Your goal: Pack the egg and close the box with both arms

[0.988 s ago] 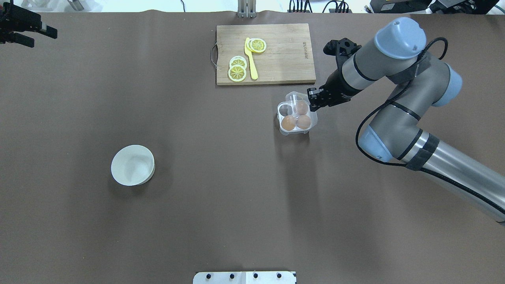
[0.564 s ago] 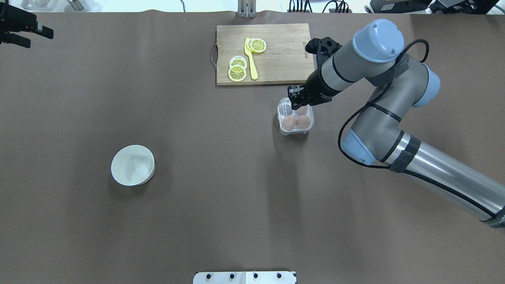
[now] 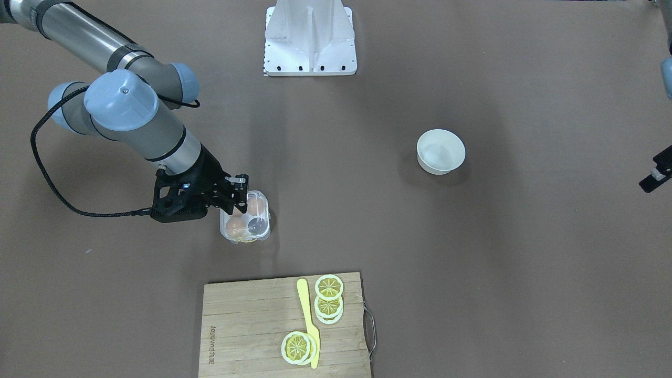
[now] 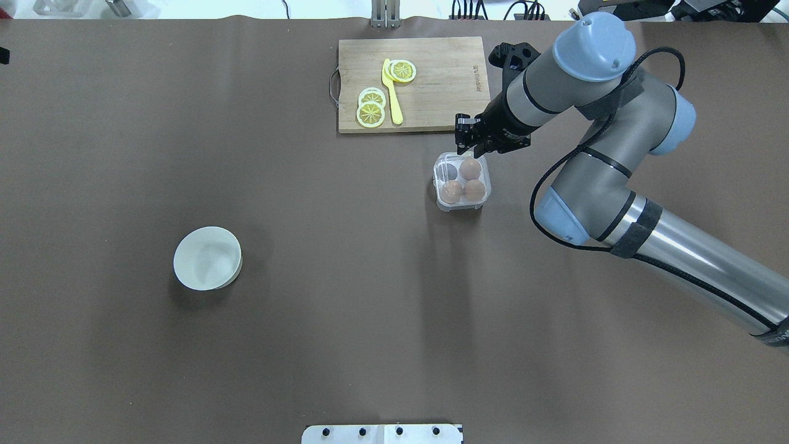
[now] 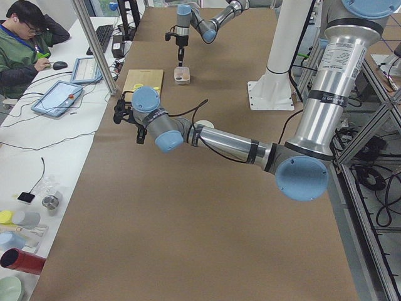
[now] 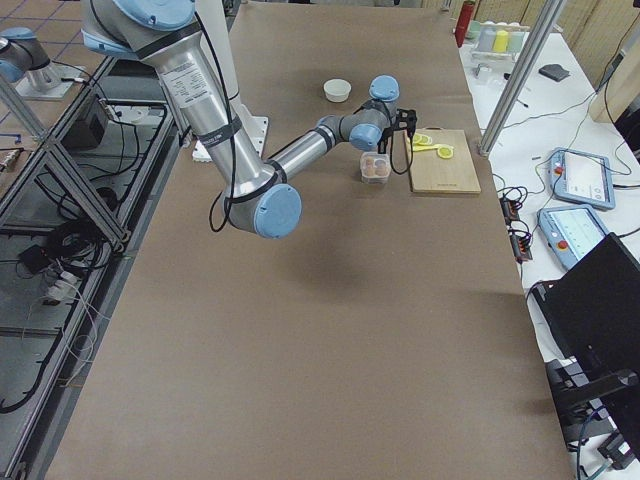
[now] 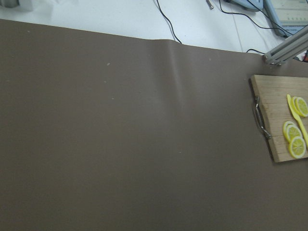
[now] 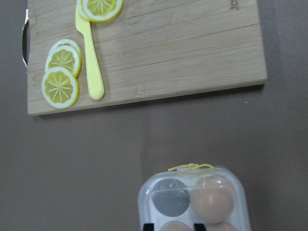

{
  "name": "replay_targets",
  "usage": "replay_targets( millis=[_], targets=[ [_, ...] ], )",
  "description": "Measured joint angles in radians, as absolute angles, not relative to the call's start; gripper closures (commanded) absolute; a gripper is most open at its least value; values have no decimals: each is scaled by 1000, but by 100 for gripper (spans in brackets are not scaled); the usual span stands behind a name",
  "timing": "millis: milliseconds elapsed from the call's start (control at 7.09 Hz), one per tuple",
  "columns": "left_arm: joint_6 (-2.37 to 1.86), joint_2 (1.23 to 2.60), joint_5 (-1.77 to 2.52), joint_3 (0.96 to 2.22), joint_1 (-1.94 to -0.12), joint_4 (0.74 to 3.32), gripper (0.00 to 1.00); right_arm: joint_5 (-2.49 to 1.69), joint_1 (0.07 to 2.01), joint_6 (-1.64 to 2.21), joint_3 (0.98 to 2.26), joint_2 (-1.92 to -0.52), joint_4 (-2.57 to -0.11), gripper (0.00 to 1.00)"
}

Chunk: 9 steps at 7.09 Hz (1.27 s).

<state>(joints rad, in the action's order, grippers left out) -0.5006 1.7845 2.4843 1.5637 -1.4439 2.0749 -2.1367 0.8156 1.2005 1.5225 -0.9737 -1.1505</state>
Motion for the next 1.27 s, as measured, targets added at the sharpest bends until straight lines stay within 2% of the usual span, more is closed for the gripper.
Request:
replay_targets(
  millis=[564, 847, 1270],
  targets=[
    [33, 1701, 2269, 1573, -1493, 1592, 1, -2164, 958, 975, 1590, -1012, -1419, 0],
    [111, 1672, 2247, 1578, -1516, 1542, 1, -2198, 1083, 697, 1627, -1076, -1563, 0],
    [53, 1612, 2253, 1634, -1541, 1542, 1, -2252, 1312, 260, 1618, -1205, -1708, 0]
  ],
)
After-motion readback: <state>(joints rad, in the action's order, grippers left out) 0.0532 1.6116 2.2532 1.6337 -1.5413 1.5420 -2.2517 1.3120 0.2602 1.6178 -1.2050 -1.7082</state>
